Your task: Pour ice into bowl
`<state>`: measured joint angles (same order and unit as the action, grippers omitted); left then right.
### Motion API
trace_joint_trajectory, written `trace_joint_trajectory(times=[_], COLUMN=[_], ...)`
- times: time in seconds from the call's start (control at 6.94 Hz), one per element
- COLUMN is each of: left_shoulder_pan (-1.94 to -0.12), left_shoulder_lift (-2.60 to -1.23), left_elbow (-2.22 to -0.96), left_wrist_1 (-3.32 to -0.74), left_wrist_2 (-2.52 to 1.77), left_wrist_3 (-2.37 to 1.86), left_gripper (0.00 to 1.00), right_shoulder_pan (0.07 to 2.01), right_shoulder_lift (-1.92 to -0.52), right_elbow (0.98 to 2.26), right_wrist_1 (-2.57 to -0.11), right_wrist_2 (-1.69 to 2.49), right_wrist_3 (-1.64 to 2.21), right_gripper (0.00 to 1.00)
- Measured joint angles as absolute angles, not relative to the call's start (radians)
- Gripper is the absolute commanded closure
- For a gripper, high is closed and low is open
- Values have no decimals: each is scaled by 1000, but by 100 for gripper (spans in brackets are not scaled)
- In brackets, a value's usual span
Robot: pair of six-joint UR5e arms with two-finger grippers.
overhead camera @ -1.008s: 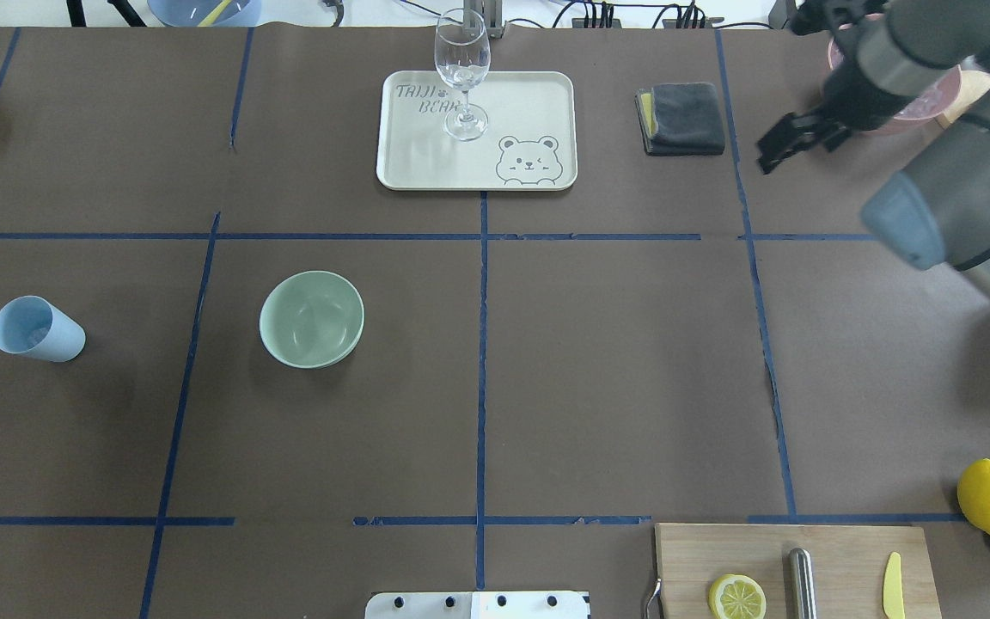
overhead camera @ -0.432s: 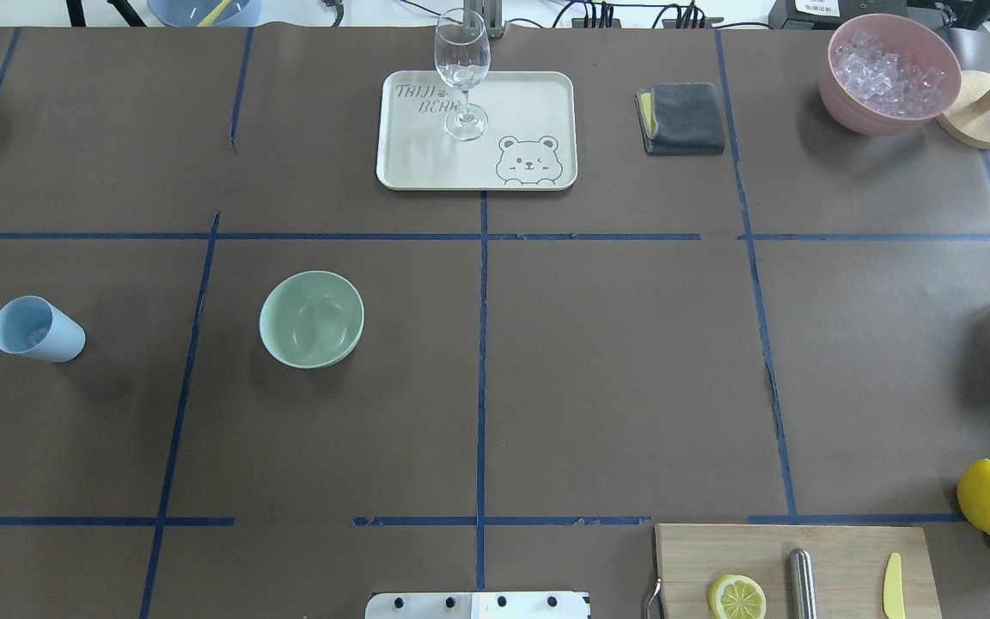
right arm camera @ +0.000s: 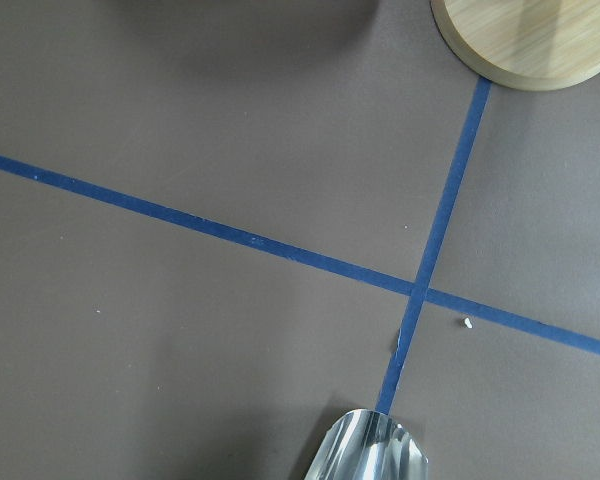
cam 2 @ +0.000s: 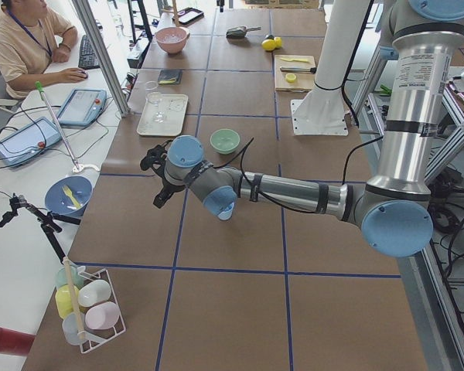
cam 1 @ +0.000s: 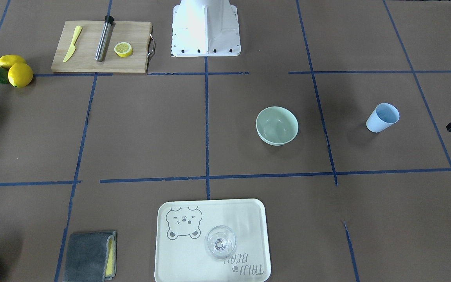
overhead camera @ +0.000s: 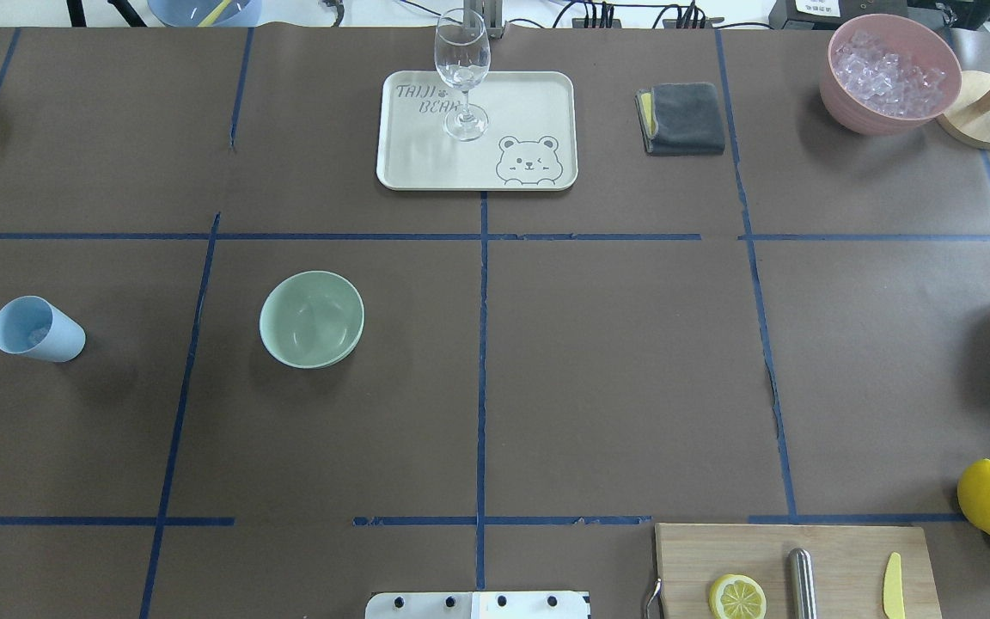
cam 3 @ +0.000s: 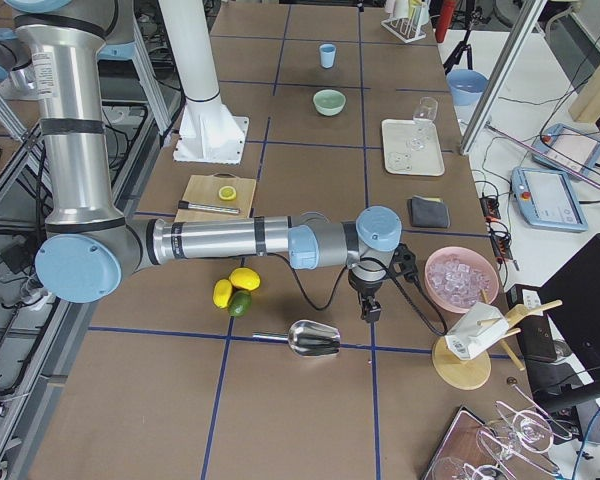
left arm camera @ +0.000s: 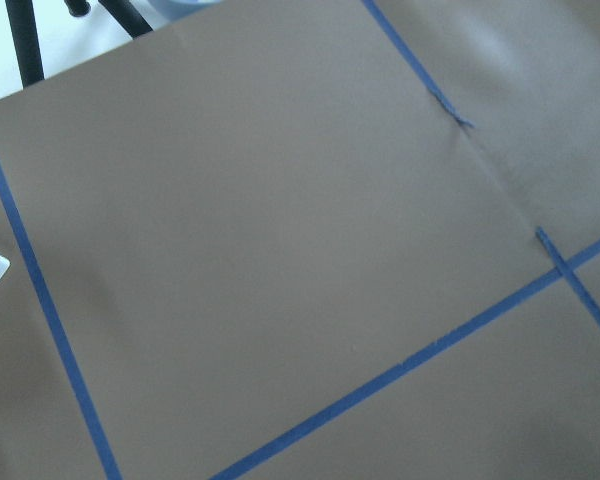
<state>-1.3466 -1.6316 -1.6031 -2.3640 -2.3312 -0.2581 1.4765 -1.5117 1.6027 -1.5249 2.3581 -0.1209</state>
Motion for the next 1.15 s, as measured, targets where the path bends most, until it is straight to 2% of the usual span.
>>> trace_joint_trajectory(times=[0.29,0.58,0.86,1.15], left_shoulder_pan=[-1166,-886,-686,-569], left_shoulder_lift=[-1506,-1372,-1242,-1153], left_elbow=[-1667,-1756,-1780,-1783], left_wrist_1=[-2605,-2734,-2881,-2973], left_wrist_2=[-2093,-1759,-1516,-1330], left_wrist_3=[-522,-791,-902,-918], left_gripper=[0,0,0,0], right_shoulder_pan=[1477,1477,1477,1477], right_shoulder_lift=[-1514,-1515,-1516,-1516], right_elbow=[1602,1603,1605,1610], right_wrist_1=[-1524,-1524,-1523,-1523], right_wrist_2=[2359,2359,2359,2360], right_wrist_3=[-117,-117,-117,-116], right_gripper=[0,0,0,0])
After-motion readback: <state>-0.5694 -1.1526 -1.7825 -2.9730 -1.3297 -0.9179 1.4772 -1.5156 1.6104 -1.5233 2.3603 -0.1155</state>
